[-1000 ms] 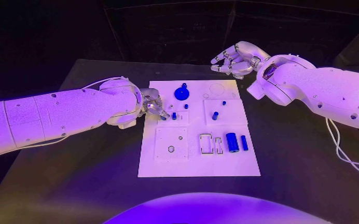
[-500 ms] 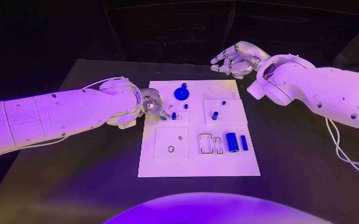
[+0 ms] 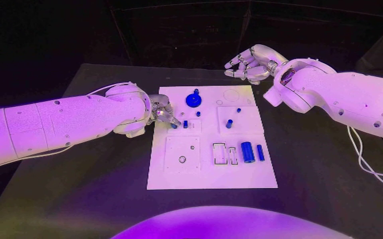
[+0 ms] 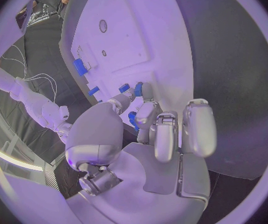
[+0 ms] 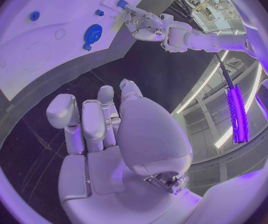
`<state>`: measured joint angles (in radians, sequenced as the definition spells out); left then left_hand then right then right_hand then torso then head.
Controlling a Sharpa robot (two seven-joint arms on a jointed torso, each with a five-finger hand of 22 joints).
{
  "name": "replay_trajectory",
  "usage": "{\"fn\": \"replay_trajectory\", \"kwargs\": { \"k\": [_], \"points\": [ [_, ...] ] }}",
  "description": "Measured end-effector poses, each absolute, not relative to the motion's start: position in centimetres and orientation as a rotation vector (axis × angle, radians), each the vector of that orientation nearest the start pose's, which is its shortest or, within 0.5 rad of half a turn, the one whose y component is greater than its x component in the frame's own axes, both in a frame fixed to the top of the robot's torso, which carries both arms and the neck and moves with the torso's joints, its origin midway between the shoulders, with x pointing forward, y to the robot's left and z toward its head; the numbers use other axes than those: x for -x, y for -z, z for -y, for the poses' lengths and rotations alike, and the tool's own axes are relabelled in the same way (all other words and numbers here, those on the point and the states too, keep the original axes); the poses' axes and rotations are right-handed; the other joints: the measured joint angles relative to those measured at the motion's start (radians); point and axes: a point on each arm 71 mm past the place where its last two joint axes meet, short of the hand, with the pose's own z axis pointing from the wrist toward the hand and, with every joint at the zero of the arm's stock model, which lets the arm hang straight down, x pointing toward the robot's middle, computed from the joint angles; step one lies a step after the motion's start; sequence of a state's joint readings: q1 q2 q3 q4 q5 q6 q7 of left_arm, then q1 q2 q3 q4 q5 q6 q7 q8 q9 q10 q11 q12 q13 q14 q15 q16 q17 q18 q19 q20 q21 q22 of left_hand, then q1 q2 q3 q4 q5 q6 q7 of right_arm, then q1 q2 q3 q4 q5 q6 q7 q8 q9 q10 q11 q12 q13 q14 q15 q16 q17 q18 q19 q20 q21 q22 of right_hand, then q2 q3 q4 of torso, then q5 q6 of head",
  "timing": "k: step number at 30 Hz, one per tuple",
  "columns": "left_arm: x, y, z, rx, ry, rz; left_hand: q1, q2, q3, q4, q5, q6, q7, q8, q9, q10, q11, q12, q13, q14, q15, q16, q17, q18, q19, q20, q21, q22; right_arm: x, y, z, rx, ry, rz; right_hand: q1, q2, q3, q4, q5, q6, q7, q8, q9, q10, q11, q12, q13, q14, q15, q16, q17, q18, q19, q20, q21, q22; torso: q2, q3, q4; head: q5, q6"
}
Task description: Assemble the parts on the task board
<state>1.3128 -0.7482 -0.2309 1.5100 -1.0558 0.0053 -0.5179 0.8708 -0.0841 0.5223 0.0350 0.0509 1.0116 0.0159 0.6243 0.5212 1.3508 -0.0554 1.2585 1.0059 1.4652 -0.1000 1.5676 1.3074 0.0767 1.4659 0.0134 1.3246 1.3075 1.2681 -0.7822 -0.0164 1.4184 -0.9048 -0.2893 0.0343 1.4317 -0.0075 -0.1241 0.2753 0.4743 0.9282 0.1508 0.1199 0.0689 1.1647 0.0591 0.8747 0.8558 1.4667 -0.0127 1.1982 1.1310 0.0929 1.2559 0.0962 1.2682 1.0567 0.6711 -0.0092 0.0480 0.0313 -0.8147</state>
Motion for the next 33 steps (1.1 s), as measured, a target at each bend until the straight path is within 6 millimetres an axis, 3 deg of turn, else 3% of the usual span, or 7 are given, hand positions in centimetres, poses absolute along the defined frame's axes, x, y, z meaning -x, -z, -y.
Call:
{"fn": "replay_trajectory", "kwargs": {
  "k": [5,7,33],
  "points": [
    [-47.39,23.51,-18.33,0.124,0.378,-2.293,0.000,0.000,-0.002,0.002,0.000,0.000,0.000,0.000,0.000,0.000,0.000,0.000,0.000,0.000,0.000,0.000,0.000,0.000,0.000,0.000,0.000,0.000,-51.94,15.07,20.05,-0.292,-0.981,-1.675,0.000,0.000,0.000,0.000,0.000,0.000,0.000,0.000,0.000,0.000,0.000,0.000,0.000,0.000,0.000,0.000,0.000,0.000,0.000,0.000,0.000,0.000,0.000,-0.0001,0.0000,0.000,-0.001],
    [-47.39,23.51,-18.33,0.124,0.378,-2.293,0.000,0.000,-0.002,0.002,0.000,0.000,0.000,0.000,-0.001,0.000,0.000,0.004,0.003,0.000,0.000,0.000,0.000,-0.016,0.000,0.000,0.000,0.000,-51.94,15.07,20.05,-0.292,-0.980,-1.675,0.000,0.000,0.000,0.000,0.000,0.000,0.000,0.000,0.000,0.000,0.000,0.000,0.000,0.000,0.000,0.000,0.000,0.000,0.000,0.000,0.000,0.000,0.000,-0.0002,0.0000,-0.001,-0.002],
    [-47.29,23.51,-18.39,0.135,0.385,-2.298,-0.013,-0.005,-0.015,0.015,0.000,0.003,-0.003,0.004,-0.004,0.003,0.004,0.004,0.008,0.000,0.000,0.000,0.000,-0.015,0.000,0.000,0.004,0.000,-51.95,15.07,20.05,-0.292,-0.980,-1.675,0.000,0.000,0.001,0.005,0.000,0.000,0.000,0.000,0.000,0.000,0.000,0.000,0.000,0.000,0.000,0.000,0.000,0.000,0.000,0.000,0.000,0.000,0.000,-0.0005,0.0001,0.000,-0.001]
  ]
}}
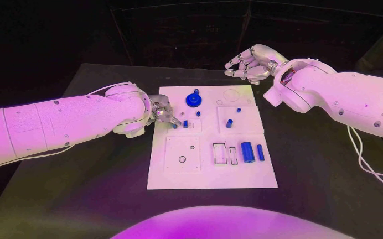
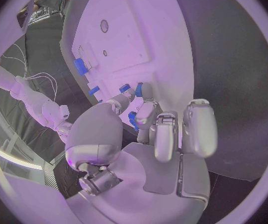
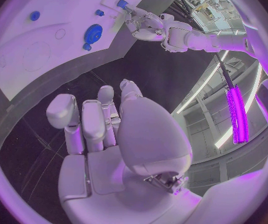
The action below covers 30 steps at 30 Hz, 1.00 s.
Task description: Assemble the parts on the task board
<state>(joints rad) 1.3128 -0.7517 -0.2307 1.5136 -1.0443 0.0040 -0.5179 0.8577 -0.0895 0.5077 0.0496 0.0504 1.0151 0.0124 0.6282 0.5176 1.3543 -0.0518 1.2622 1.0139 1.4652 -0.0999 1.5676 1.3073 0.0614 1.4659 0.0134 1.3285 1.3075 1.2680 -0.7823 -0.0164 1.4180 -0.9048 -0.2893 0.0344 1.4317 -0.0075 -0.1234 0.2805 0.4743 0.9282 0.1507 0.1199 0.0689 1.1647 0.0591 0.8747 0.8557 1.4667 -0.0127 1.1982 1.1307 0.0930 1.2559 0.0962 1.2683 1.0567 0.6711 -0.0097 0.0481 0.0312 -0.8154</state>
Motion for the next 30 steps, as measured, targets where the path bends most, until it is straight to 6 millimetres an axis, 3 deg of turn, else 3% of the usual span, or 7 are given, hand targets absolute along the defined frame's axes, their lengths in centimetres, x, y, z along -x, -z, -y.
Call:
{"fn": "replay_trajectory", "kwargs": {
  "k": [6,10,13,16,22,25,30],
  "points": [
    [-47.2,23.5,-18.6,0.139,0.385,-2.298,0.000,0.000,-0.001,0.000,0.000,0.000,0.000,0.000,0.000,0.000,0.000,0.000,0.000,0.000,0.000,0.000,0.000,0.000,0.000,0.000,0.000,0.000,-51.9,15.1,20.1,-0.292,-0.980,-1.675,0.000,0.000,0.000,0.000,0.000,0.000,0.000,0.000,0.000,0.000,0.000,0.000,0.000,0.000,0.000,0.000,0.000,0.000,0.000,0.000,0.000,0.000,0.000,0.0000,0.0001,0.000,0.001],
    [-47.1,23.4,-19.0,0.147,0.385,-2.299,-0.022,-0.022,-0.031,0.008,0.000,0.002,0.002,0.000,-0.003,0.000,0.000,0.000,-0.002,0.000,0.000,0.000,0.000,0.000,0.000,0.000,0.000,0.000,-52.0,15.1,20.1,-0.292,-0.980,-1.675,0.000,0.000,0.000,0.000,0.000,0.000,0.000,0.000,0.000,0.000,0.000,0.000,0.000,0.000,0.000,0.000,0.000,0.000,0.000,0.000,0.000,0.000,0.000,0.0000,0.0001,0.000,0.001],
    [-47.0,23.3,-19.4,0.163,0.387,-2.297,-0.066,-0.050,-0.098,0.037,0.000,0.004,0.004,0.000,-0.007,0.000,0.000,0.000,-0.010,0.000,0.000,0.000,0.000,0.000,0.000,0.000,0.000,0.000,-52.0,15.1,20.1,-0.292,-0.980,-1.675,0.000,0.000,0.000,0.000,0.000,0.000,0.000,0.000,0.000,0.000,0.000,0.000,0.000,0.000,0.000,0.000,0.000,0.000,0.000,0.000,0.000,0.000,0.000,0.0000,0.0001,0.000,0.001],
    [-47.0,22.8,-19.8,0.191,0.396,-2.287,-0.063,-0.047,-0.174,0.063,0.000,0.004,0.004,0.003,-0.015,-0.015,0.004,-0.021,-0.033,0.000,0.000,0.000,0.000,0.000,0.000,0.000,-0.018,0.000,-52.0,15.1,20.0,-0.292,-0.980,-1.675,0.000,0.000,0.000,0.000,0.000,0.000,0.000,0.000,0.000,0.000,0.000,0.000,0.000,0.000,0.000,0.000,0.000,0.000,0.000,0.000,0.000,0.000,0.000,0.0000,0.0001,0.000,0.003],
    [-47.3,22.1,-20.8,0.285,0.435,-2.258,-0.015,-0.016,-0.262,0.084,0.000,-0.048,0.026,-0.014,-0.036,-0.126,0.020,-0.150,-0.221,0.000,0.001,0.000,0.000,0.000,0.000,0.000,-0.097,0.000,-52.0,15.1,20.0,-0.292,-0.980,-1.675,0.000,0.000,0.000,0.000,0.000,0.000,0.000,0.000,0.000,0.000,0.000,0.000,0.000,0.000,0.000,0.000,0.000,0.000,0.000,0.000,0.000,0.000,0.000,0.0000,0.0001,-0.002,0.004],
    [-47.5,21.7,-21.2,0.335,0.466,-2.241,0.018,-0.001,-0.291,0.089,0.000,-0.073,0.040,-0.029,-0.051,-0.195,0.033,-0.231,-0.334,0.002,0.013,0.000,0.000,0.000,-0.007,0.007,-0.131,0.000,-52.0,15.1,20.1,-0.292,-0.980,-1.675,0.000,0.000,0.000,0.000,0.000,0.000,0.000,0.000,0.000,0.000,0.000,0.000,0.000,0.000,0.000,0.000,0.000,0.000,0.000,0.000,0.000,0.000,0.000,0.0000,0.0001,-0.003,0.005],
    [-47.8,21.4,-21.3,0.394,0.515,-2.225,0.058,0.025,-0.306,0.092,0.000,-0.078,0.045,-0.031,-0.063,-0.209,0.038,-0.252,-0.369,-0.002,0.016,0.000,0.000,0.016,-0.007,0.007,-0.139,0.000,-52.0,15.1,20.1,-0.293,-0.979,-1.675,0.000,0.000,0.000,0.000,0.000,0.000,0.000,0.000,0.000,0.000,0.000,0.000,0.000,0.000,0.000,0.000,0.000,0.000,0.000,0.000,0.000,0.000,0.000,0.0002,0.0001,-0.003,0.006]
  ]
}}
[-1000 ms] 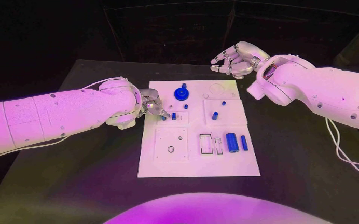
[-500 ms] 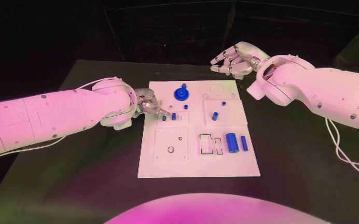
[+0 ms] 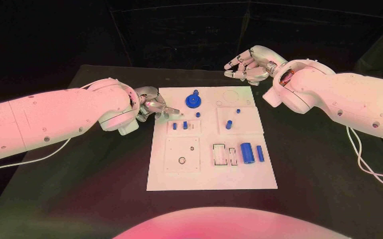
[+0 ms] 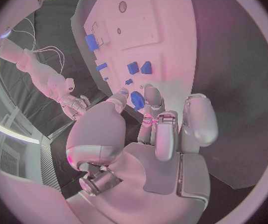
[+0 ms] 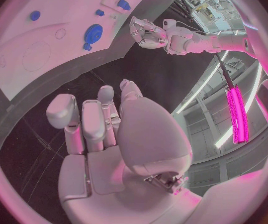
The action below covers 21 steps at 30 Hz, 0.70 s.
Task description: Assemble the parts on the task board
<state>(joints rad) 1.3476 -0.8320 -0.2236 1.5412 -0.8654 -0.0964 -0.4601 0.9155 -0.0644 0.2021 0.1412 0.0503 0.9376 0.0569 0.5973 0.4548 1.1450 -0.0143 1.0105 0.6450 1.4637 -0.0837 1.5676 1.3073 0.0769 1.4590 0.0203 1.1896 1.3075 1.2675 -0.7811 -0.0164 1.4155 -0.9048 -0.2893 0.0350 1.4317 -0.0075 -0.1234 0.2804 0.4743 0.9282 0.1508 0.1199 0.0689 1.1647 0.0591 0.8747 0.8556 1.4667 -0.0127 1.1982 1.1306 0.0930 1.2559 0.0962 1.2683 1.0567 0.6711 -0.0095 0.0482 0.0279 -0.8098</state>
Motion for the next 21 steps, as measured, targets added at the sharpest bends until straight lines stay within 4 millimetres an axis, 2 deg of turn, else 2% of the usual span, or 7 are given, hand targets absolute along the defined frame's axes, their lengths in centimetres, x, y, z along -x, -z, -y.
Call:
{"fn": "replay_trajectory", "kwargs": {
  "k": [5,12,18,19,21],
  "points": [
    [-48.0,21.3,-20.8,0.409,0.550,-2.226,0.063,0.035,0.015,-0.022,0.000,0.000,0.000,0.000,-0.011,0.000,0.000,-0.008,-0.010,0.000,0.000,0.000,0.000,0.000,0.000,0.007,0.000,0.000,-52.0,15.1,20.0,-0.293,-0.980,-1.675,0.000,0.000,0.000,0.000,0.000,0.000,0.000,0.000,0.000,0.000,0.000,0.000,0.000,0.000,0.000,0.000,0.000,0.000,0.000,0.000,0.000,0.000,0.000,0.0003,0.0000,0.001,0.001],
    [-48.2,21.4,-18.9,0.379,0.590,-2.256,0.065,0.037,0.002,-0.009,0.000,-0.003,0.003,-0.017,-0.030,0.042,0.002,0.028,0.040,0.004,0.004,0.000,0.000,0.000,0.004,0.010,0.000,0.000,-52.0,15.2,19.9,-0.291,-0.982,-1.676,0.000,0.000,0.000,0.000,0.000,0.000,0.000,0.000,0.000,0.000,0.000,0.000,0.000,0.000,0.000,0.000,0.000,0.000,0.000,0.000,0.000,0.000,0.000,0.0005,-0.0010,0.002,0.003],
    [-49.0,21.4,-18.5,0.377,0.590,-2.260,0.065,0.037,-0.008,-0.002,0.000,-0.003,0.004,-0.020,-0.038,0.041,0.002,0.029,0.033,0.004,0.004,0.000,0.000,0.000,0.004,0.010,-0.008,0.000,-52.0,15.2,19.9,-0.292,-0.981,-1.677,0.000,0.000,0.000,0.000,0.000,0.000,0.000,0.000,0.000,0.000,0.000,0.000,0.000,0.000,0.000,0.000,0.001,0.000,0.000,0.000,0.000,0.000,0.001,0.0010,-0.0019,-0.004,0.008],
    [-49.1,21.4,-18.4,0.376,0.594,-2.256,0.065,0.037,-0.012,-0.007,0.000,-0.010,0.010,-0.026,-0.042,0.016,0.005,0.000,-0.008,0.002,0.006,-0.004,0.000,0.000,-0.005,0.014,-0.043,-0.014,-52.0,15.2,19.9,-0.292,-0.981,-1.677,0.000,0.000,0.000,0.000,0.000,0.000,0.000,0.000,0.000,0.000,0.000,0.000,0.000,0.000,0.000,0.000,0.001,0.000,0.000,0.000,0.000,0.000,0.001,0.0010,-0.0016,-0.006,0.009],
    [-49.4,21.2,-18.0,0.368,0.612,-2.242,0.111,0.029,-0.020,-0.032,0.000,-0.047,0.027,-0.042,-0.053,-0.052,0.022,-0.052,-0.063,0.002,0.023,-0.059,0.000,0.035,-0.058,0.022,-0.178,-0.095,-52.0,15.2,19.9,-0.292,-0.981,-1.677,0.000,0.000,0.000,0.000,0.000,0.000,0.000,0.000,0.000,0.000,0.000,0.000,0.000,0.000,0.000,0.000,0.001,0.000,0.000,0.000,0.000,0.000,0.001,0.0010,-0.0005,-0.009,0.009]
  ]
}}
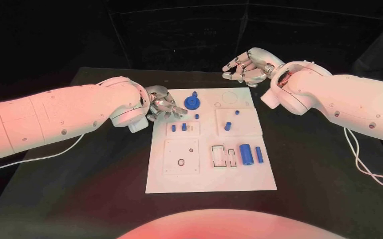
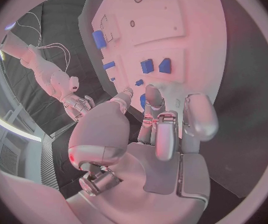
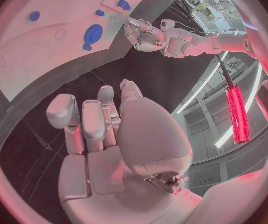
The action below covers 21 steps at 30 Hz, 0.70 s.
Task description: Assemble the parts on the task board
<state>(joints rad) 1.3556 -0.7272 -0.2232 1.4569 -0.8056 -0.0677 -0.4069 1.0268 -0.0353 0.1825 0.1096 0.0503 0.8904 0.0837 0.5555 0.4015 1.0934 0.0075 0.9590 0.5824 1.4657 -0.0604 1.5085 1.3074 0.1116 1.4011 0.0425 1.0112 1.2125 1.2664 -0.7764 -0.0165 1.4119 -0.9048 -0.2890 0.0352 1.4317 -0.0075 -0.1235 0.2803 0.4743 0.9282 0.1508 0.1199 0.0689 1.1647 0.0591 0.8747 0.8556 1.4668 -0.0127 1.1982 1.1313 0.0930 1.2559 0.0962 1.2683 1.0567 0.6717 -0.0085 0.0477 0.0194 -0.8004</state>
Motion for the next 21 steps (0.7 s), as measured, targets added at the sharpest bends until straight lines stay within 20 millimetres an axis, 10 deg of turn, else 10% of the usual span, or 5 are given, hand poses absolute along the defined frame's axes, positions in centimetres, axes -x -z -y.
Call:
{"fn": "replay_trajectory", "kwargs": {
  "k": [3,6,11,21],
  "points": [
    [-49.7,20.9,-16.9,0.331,0.680,-2.195,0.134,-0.012,0.018,-0.074,0.000,-0.076,0.038,-0.029,-0.024,-0.123,0.036,-0.075,-0.046,-0.030,0.034,-0.140,-0.042,0.045,-0.122,0.023,-0.282,-0.173,-52.0,15.2,19.9,-0.292,-0.981,-1.677,0.000,0.000,0.000,0.000,0.000,0.000,0.000,0.000,0.000,0.000,0.000,0.000,0.000,0.000,0.000,0.000,0.000,0.000,0.000,0.000,0.000,0.000,0.000,-0.0002,0.0001,-0.001,0.001],
    [-50.1,20.3,-15.5,0.253,0.764,-2.112,0.233,-0.013,0.056,-0.127,0.000,-0.113,0.066,-0.057,-0.052,-0.236,0.067,-0.175,-0.110,-0.175,0.059,-0.330,-0.253,0.051,-0.215,0.046,-0.439,-0.269,-52.1,15.2,19.8,-0.292,-0.982,-1.677,0.000,0.000,0.000,0.000,0.000,0.000,0.000,0.000,0.000,0.000,0.000,0.000,0.000,0.000,0.000,0.000,0.000,0.000,0.000,0.000,0.000,0.000,0.000,-0.0002,0.0001,-0.002,0.003],
    [-50.7,19.4,-13.6,0.093,0.848,-1.968,0.304,-0.025,0.120,-0.179,0.000,-0.114,0.076,-0.114,-0.117,-0.274,0.082,-0.304,-0.222,-0.263,0.076,-0.456,-0.402,0.051,-0.242,0.067,-0.510,-0.326,-52.1,15.2,19.8,-0.291,-0.982,-1.677,0.000,0.000,0.000,0.000,0.000,0.000,0.000,0.000,0.000,0.000,0.000,0.000,0.000,0.000,0.000,0.000,0.000,0.000,0.000,0.000,0.000,0.000,0.000,-0.0005,0.0001,-0.003,0.007],
    [-51.2,20.2,-11.4,-0.211,0.832,-1.852,0.285,-0.065,0.148,-0.191,0.000,-0.009,0.055,-0.223,-0.238,-0.230,0.088,-0.457,-0.402,-0.151,0.076,-0.335,-0.339,0.067,-0.151,0.072,-0.513,-0.360,-52.1,15.2,19.7,-0.290,-0.984,-1.677,0.000,0.000,0.000,0.000,0.000,0.000,0.000,0.000,0.000,0.000,0.000,0.000,0.000,0.000,0.000,0.000,0.000,0.000,0.000,0.000,0.000,0.000,0.000,-0.0011,0.0001,-0.008,0.011]
  ]
}}
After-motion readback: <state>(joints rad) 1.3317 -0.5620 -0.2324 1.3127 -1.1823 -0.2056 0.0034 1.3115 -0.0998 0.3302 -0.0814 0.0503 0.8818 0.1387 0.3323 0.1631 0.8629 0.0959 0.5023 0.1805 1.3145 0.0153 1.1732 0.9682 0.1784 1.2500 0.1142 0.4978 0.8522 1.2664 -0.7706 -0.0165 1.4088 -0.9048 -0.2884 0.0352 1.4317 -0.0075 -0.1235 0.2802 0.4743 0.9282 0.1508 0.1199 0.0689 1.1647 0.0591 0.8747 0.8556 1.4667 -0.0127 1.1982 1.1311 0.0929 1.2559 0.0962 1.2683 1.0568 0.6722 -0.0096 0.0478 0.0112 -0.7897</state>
